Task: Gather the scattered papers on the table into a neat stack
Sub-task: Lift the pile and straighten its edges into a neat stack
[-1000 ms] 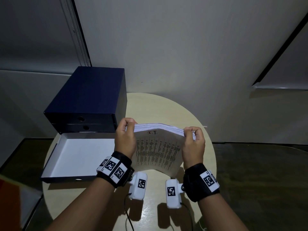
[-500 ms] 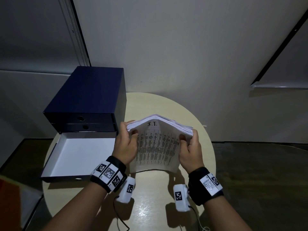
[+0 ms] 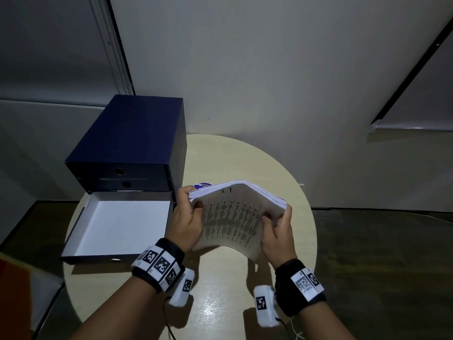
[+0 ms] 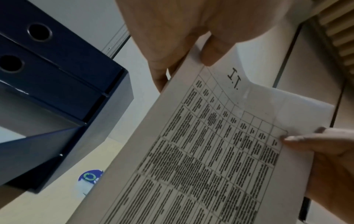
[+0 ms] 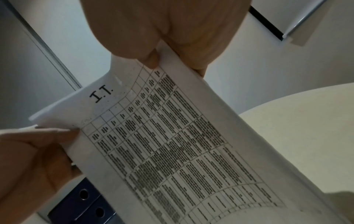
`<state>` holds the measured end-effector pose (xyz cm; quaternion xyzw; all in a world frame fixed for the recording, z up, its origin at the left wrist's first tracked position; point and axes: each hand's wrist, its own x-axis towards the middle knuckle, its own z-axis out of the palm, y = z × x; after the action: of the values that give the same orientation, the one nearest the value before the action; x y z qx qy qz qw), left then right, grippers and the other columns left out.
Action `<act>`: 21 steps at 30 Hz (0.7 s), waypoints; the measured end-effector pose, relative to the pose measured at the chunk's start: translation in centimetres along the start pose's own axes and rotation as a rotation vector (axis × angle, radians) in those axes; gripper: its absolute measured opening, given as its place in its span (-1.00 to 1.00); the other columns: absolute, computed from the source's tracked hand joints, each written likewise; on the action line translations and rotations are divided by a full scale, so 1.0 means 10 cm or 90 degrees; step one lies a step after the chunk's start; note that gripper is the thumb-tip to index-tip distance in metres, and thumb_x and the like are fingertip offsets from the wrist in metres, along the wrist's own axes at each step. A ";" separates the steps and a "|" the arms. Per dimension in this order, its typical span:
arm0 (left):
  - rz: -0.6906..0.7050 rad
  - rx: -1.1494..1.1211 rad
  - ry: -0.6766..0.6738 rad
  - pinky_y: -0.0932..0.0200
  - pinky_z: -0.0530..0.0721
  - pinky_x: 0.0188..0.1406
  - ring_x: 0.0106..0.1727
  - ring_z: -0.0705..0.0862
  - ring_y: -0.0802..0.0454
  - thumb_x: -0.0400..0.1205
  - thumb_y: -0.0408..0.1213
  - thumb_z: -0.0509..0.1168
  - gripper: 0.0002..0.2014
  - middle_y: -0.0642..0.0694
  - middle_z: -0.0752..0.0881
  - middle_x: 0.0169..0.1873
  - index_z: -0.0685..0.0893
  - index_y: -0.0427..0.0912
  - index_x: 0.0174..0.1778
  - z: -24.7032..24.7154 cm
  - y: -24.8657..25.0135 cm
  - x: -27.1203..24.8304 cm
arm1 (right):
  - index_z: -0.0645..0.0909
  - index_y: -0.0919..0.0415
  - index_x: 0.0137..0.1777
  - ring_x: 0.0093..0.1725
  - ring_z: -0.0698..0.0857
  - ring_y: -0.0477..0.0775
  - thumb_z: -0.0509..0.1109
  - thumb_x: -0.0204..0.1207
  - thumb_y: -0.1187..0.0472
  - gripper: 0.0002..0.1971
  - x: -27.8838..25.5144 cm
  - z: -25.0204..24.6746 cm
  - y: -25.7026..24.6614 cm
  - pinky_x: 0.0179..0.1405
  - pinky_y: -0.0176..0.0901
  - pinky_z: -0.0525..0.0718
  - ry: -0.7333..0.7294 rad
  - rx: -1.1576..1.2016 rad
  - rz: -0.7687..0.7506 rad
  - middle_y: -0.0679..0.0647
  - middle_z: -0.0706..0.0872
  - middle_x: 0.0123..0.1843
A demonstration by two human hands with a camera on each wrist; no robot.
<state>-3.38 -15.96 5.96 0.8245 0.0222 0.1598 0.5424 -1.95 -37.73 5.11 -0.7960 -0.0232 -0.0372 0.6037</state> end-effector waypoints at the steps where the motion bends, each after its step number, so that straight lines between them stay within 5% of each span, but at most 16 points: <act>1: 0.005 -0.004 -0.002 0.58 0.49 -0.21 -0.08 0.65 0.36 0.68 -0.40 0.08 -0.73 0.03 0.66 -0.06 0.26 -0.03 0.23 -0.01 0.00 -0.02 | 0.21 -0.20 0.31 0.09 0.63 -0.49 0.25 0.71 0.35 -0.56 -0.02 0.00 0.01 0.08 -0.22 0.66 -0.006 0.003 0.006 -0.20 0.63 0.16; 5: -0.011 -0.028 -0.008 0.55 0.49 -0.11 0.07 0.61 0.16 0.64 -0.30 0.10 -0.70 -0.04 0.60 0.06 0.24 0.00 0.26 -0.06 -0.06 -0.06 | 0.22 -0.11 0.36 0.06 0.64 -0.51 0.28 0.69 0.38 -0.55 -0.07 0.05 0.10 0.08 -0.18 0.67 -0.010 0.005 0.027 -0.18 0.64 0.15; 8: -0.026 -0.026 -0.011 0.35 0.51 0.01 0.11 0.60 0.12 0.61 -0.27 0.15 -0.65 0.01 0.60 0.06 0.23 0.06 0.26 -0.07 -0.06 -0.05 | 0.22 -0.10 0.33 0.03 0.63 -0.57 0.30 0.68 0.38 -0.55 -0.05 0.08 0.10 0.05 -0.23 0.64 0.003 0.006 0.030 -0.22 0.63 0.12; 10: -0.028 -0.026 -0.014 0.40 0.53 -0.07 0.02 0.62 0.28 0.65 -0.38 0.15 -0.67 0.11 0.61 -0.01 0.24 0.00 0.25 -0.06 -0.03 -0.04 | 0.23 -0.11 0.31 -0.01 0.63 -0.55 0.29 0.69 0.38 -0.57 -0.04 0.08 0.06 0.00 -0.37 0.68 0.005 0.006 0.026 -0.22 0.63 0.09; 13: 0.001 -0.015 0.001 0.13 0.64 -0.13 -0.02 0.67 0.02 0.60 -0.32 0.08 -0.69 0.12 0.58 -0.06 0.24 -0.03 0.24 -0.05 0.08 -0.01 | 0.31 -0.17 0.17 -0.06 0.65 -0.54 0.23 0.69 0.44 -0.59 -0.01 0.07 -0.05 -0.18 -0.56 0.64 0.017 0.001 -0.010 -0.20 0.62 0.04; 18: 0.036 -0.028 0.067 0.20 0.58 -0.06 0.05 0.61 -0.04 0.57 -0.34 0.09 -0.67 -0.09 0.55 0.02 0.21 -0.01 0.22 -0.03 0.13 0.01 | 0.24 -0.23 0.29 -0.03 0.67 -0.47 0.27 0.71 0.35 -0.56 0.02 0.06 -0.08 -0.09 -0.28 0.71 0.023 0.021 -0.035 -0.21 0.64 0.06; 21: -0.050 -0.010 0.023 0.05 0.62 0.03 0.05 0.66 0.05 0.67 -0.37 0.16 -0.64 0.11 0.61 -0.01 0.20 0.06 0.25 0.01 -0.01 -0.06 | 0.21 -0.10 0.34 0.08 0.65 -0.36 0.32 0.69 0.34 -0.55 -0.03 0.10 0.05 0.01 -0.33 0.66 -0.013 -0.014 0.013 -0.30 0.58 0.09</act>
<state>-3.94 -16.18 5.70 0.8157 0.0630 0.1538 0.5541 -2.21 -36.89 4.38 -0.8030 -0.0208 -0.0233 0.5952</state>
